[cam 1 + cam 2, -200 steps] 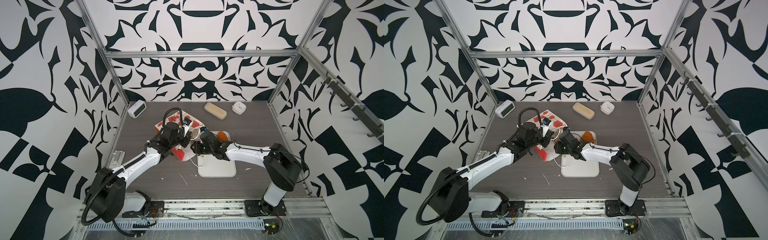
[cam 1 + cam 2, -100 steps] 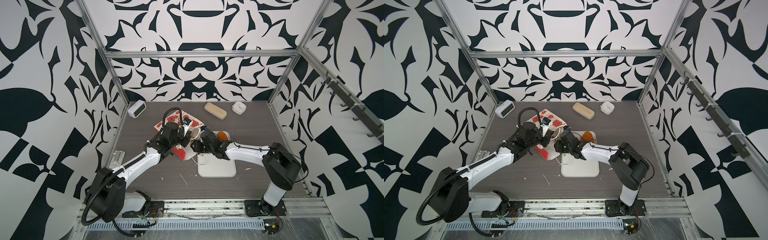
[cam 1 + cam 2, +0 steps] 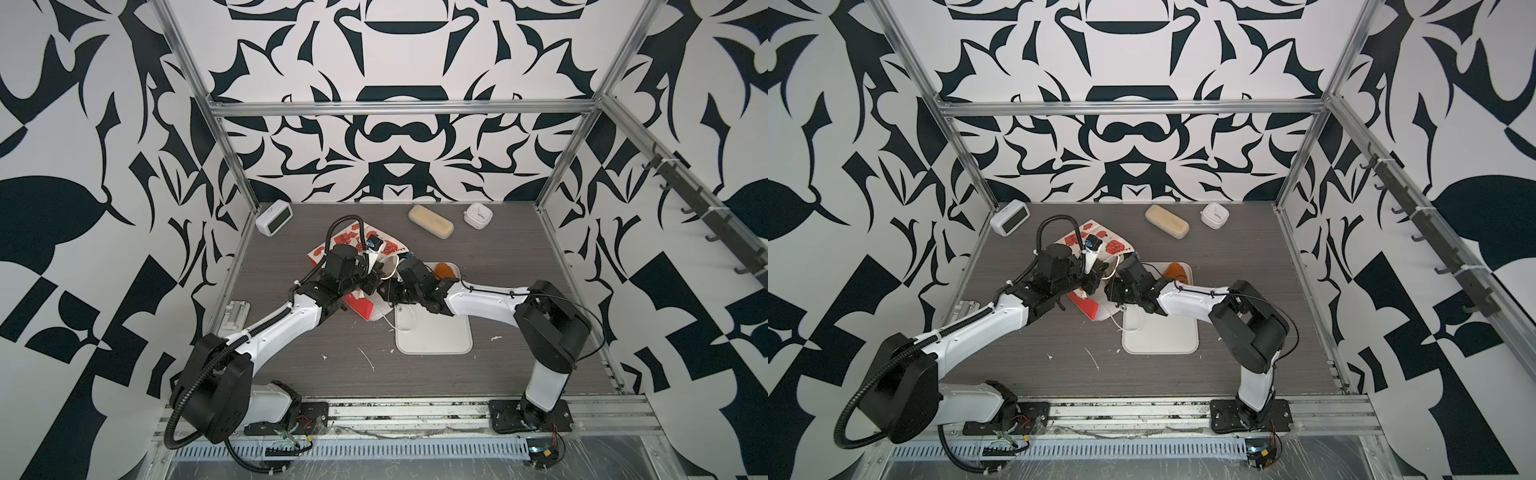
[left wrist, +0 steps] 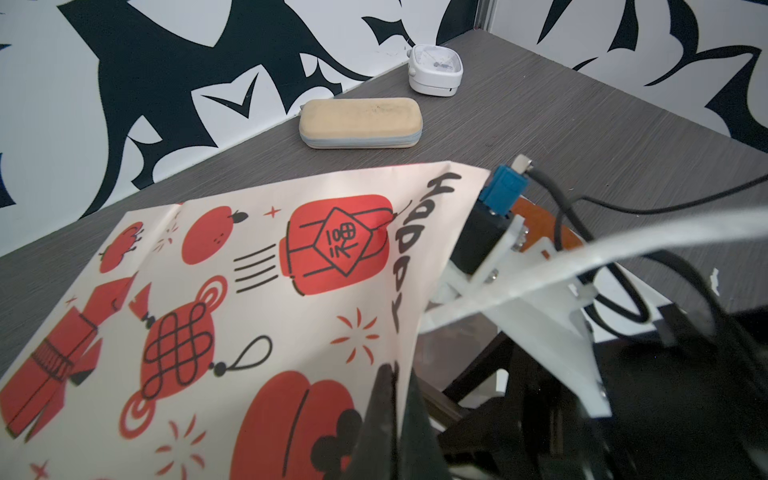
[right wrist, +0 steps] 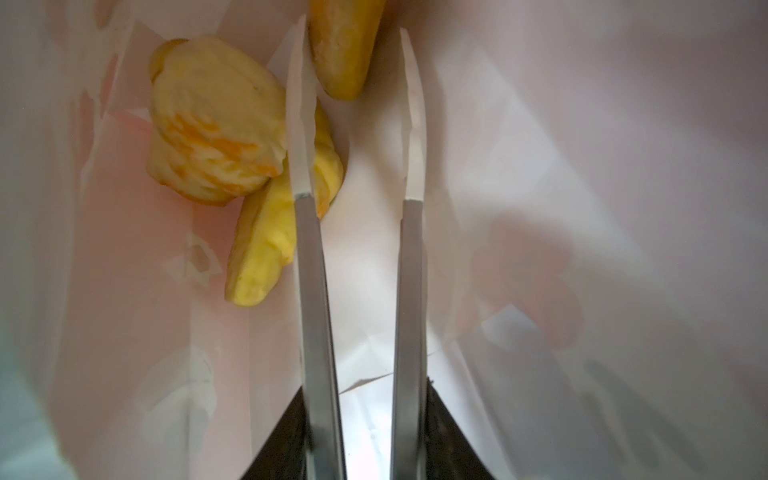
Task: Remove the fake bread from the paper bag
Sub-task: 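Pinch a ring bagel inside the bag with the tongs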
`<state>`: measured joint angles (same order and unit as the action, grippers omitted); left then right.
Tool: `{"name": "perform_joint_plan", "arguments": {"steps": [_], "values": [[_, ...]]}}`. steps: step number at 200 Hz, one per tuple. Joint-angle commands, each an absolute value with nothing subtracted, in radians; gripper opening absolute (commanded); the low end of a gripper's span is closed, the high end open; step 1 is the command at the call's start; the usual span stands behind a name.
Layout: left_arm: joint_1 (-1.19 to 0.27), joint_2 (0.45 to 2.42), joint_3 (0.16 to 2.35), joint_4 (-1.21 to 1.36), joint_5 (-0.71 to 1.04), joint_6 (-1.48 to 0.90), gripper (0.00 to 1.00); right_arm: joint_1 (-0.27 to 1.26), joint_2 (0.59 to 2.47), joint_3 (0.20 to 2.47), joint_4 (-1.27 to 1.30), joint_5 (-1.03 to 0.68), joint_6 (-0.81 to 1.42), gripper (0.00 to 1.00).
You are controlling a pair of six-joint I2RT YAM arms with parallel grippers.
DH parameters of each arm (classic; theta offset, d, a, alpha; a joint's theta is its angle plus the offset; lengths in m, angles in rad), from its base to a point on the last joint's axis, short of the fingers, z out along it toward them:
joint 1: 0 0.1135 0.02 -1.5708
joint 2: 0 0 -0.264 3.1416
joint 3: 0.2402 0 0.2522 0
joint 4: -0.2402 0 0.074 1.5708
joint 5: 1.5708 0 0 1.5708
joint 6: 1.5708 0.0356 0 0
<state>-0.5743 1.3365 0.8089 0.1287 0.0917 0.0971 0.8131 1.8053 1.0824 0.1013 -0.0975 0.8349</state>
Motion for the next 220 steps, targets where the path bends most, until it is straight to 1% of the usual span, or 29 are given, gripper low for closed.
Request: {"name": "perform_joint_plan", "arguments": {"steps": [1,46,71,108,156,220], "values": [[-0.577,1.344,0.817,0.138,0.127,0.087,0.00,0.798,1.751,1.092,0.156,-0.070,0.826,0.42],[-0.577,1.353,0.831,0.127,0.133,0.087,0.00,0.788,1.781,1.136,0.143,-0.084,0.820,0.41],[-0.577,1.350,0.832,0.124,0.128,0.087,0.00,0.785,1.795,1.138,0.147,-0.093,0.826,0.34],[-0.577,1.352,0.828,0.126,0.122,0.087,0.00,0.785,1.774,1.091,0.172,-0.093,0.829,0.27],[-0.577,1.365,0.833,0.133,0.098,0.082,0.00,0.785,1.684,0.982,0.195,-0.098,0.836,0.22],[-0.577,1.424,0.881,0.135,0.074,0.065,0.00,0.787,1.488,0.856,0.123,-0.135,0.825,0.20]]}}
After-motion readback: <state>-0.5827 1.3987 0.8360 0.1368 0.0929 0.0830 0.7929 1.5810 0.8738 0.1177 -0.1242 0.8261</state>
